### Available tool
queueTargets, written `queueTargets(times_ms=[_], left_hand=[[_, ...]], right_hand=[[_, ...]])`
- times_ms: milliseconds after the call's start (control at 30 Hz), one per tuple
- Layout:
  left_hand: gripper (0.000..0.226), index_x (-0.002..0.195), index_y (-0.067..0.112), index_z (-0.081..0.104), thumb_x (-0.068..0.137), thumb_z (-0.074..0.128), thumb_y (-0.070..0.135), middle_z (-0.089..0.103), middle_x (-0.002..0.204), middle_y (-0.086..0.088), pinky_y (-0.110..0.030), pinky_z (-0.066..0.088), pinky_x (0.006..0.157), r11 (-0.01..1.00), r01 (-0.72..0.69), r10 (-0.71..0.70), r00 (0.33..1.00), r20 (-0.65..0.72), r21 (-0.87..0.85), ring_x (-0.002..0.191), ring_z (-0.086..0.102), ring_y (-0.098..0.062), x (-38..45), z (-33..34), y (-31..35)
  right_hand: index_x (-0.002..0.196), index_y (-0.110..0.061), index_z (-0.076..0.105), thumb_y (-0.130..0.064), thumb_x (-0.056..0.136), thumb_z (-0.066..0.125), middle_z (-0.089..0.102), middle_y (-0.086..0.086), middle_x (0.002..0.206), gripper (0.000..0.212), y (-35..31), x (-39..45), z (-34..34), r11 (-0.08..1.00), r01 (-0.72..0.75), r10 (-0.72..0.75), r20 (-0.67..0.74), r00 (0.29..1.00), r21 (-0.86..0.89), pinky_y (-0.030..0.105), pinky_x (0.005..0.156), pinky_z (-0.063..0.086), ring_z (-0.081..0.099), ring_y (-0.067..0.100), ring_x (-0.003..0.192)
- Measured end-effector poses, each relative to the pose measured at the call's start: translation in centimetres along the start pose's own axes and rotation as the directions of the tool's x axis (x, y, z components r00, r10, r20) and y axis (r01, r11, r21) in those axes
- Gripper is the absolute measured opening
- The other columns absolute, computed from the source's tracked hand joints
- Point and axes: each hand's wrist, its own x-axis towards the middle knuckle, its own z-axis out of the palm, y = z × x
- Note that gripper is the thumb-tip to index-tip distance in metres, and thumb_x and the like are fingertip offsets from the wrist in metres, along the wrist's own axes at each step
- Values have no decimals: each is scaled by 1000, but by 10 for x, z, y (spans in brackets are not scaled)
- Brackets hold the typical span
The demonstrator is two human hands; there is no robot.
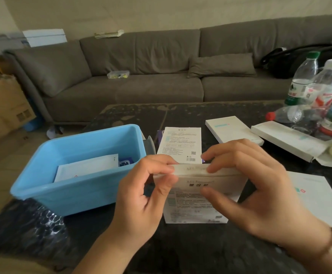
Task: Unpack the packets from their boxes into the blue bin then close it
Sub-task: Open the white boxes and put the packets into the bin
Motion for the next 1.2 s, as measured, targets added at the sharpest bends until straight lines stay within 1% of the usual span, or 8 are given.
queueTargets(times_ms=[167, 333, 567, 700, 767, 867, 1033, 1200], left_hand=[[17, 103, 16, 53, 101, 49, 33, 62, 112, 0, -21, 56, 76, 990, -111, 107, 993, 48, 90, 108, 62, -15, -1, -4, -4], [14, 106, 15, 56, 101, 50, 27, 61, 112, 2, -15, 51, 84, 975, -180, 173, 983, 61, 134, 109, 59, -7, 0, -2, -3], [19, 112, 14, 61, 103, 48, 24, 61, 111, 0, -13, 49, 85, 963, -213, 202, 976, 81, 165, 107, 58, -7, 0, -2, -3], [21, 111, 15, 62, 103, 47, 27, 61, 112, 3, -14, 49, 86, 973, -177, 171, 984, 56, 147, 110, 58, -6, 0, -2, -3], [21, 111, 16, 62, 103, 48, 29, 62, 111, 4, -16, 50, 87, 979, -161, 157, 987, 46, 126, 109, 59, -8, 0, -2, -3], [21, 112, 18, 62, 102, 48, 30, 62, 112, 4, -16, 50, 87, 985, -131, 126, 991, 48, 116, 109, 60, -10, 1, -2, -4], [19, 109, 18, 64, 100, 50, 29, 62, 109, 6, -17, 50, 83, 995, -73, 72, 997, 12, 72, 107, 61, -11, 2, 2, 0], [26, 94, 25, 64, 84, 68, 48, 63, 103, 10, -33, 58, 78, 971, 186, -206, 969, -133, -149, 107, 63, -21, -1, 21, 15]], right_hand=[[96, -19, 74, -42, 82, 73, 69, -8, 105, 28, -6, 1, 6, 999, -21, 20, -12, 1000, -36, 28, 82, 51, 64, 15, 100], [89, -37, 75, -55, 75, 69, 68, -22, 104, 23, -18, 6, 4, 974, -208, 211, -24, 977, 94, 16, 84, 49, 63, 6, 105], [78, -39, 70, -49, 69, 82, 69, -25, 99, 18, -27, 7, 1, 934, -314, 317, 10, 948, 169, 20, 85, 48, 63, 6, 107], [76, -38, 68, -35, 71, 77, 70, -23, 92, 11, -33, 7, 0, 979, -198, 200, -24, 980, 52, 25, 82, 52, 61, 11, 109], [82, -38, 68, -34, 71, 78, 66, -23, 95, 16, -35, 4, 0, 989, -146, 146, -24, 989, 0, 35, 82, 53, 62, 12, 107], [93, -38, 66, -29, 72, 78, 59, -25, 99, 26, -31, 0, 3, 996, -48, 44, -56, 997, -80, 40, 81, 52, 60, 14, 106], [106, -28, 60, -21, 85, 73, 72, -10, 87, 25, -9, -13, 17, 961, 171, -197, -102, 975, -218, 49, 90, 46, 61, 26, 103], [111, -25, 63, -17, 86, 71, 72, -7, 90, 27, 5, -27, 32, 961, 149, -161, -34, 986, -231, 54, 90, 47, 50, 30, 126]])
